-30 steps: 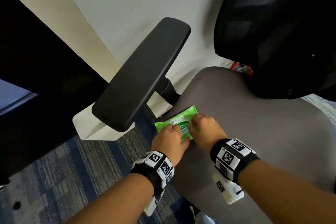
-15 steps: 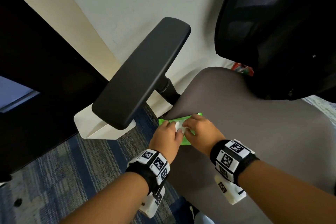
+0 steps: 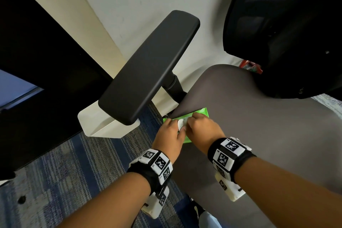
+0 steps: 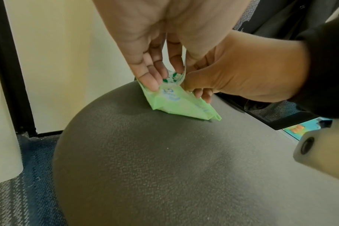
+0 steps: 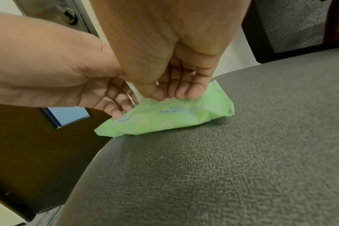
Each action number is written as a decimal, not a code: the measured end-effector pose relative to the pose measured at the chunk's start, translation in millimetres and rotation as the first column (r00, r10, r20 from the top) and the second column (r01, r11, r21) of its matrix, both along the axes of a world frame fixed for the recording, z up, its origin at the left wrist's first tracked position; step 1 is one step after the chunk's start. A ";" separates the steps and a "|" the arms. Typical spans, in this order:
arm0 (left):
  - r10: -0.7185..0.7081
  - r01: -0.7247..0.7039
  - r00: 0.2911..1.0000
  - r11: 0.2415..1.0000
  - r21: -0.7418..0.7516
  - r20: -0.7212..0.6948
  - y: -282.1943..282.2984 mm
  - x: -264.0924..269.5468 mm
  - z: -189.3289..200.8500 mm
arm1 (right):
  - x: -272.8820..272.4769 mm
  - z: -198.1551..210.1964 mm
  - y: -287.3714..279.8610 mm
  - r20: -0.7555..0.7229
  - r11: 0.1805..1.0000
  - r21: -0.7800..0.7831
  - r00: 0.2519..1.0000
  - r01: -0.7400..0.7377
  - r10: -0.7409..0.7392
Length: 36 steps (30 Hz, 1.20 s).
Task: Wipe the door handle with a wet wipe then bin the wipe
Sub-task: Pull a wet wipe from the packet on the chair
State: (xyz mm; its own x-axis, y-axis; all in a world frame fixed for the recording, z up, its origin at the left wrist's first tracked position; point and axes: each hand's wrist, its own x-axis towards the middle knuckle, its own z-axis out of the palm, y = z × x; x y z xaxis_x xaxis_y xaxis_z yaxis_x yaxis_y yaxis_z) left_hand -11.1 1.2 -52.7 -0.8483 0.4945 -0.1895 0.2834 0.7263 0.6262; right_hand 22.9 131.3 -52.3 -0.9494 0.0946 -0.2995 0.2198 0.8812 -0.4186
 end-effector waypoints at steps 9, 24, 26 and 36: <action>-0.013 0.013 1.000 1.000 -0.010 0.004 -3.8 -1.1 -4.7 | -0.1 5.9 1.9 0.101 0.987 -0.147 0.993 0.072 -0.057; -0.026 0.024 0.998 0.999 0.035 0.049 -3.8 -3.7 -6.4 | 1.7 14.1 10.2 0.139 0.960 -0.241 0.984 0.141 -0.109; -0.020 0.018 0.998 0.999 0.037 0.053 -4.2 -4.5 -6.5 | 3.7 14.8 10.5 0.096 0.977 -0.185 0.991 0.105 -0.088; -0.006 0.004 0.997 1.000 0.029 0.077 -4.3 -4.8 -4.8 | 5.8 11.3 5.9 -0.075 0.992 -0.124 0.997 -0.010 0.001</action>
State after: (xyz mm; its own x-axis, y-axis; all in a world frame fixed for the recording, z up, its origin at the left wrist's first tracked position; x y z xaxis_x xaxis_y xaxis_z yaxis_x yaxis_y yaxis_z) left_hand -15.9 -3.0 -57.5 -0.8290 0.5051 -0.2402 0.2372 0.7065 0.6668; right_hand 28.7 137.1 -41.0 -0.9700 0.0557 -0.2365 0.1789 0.8222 -0.5403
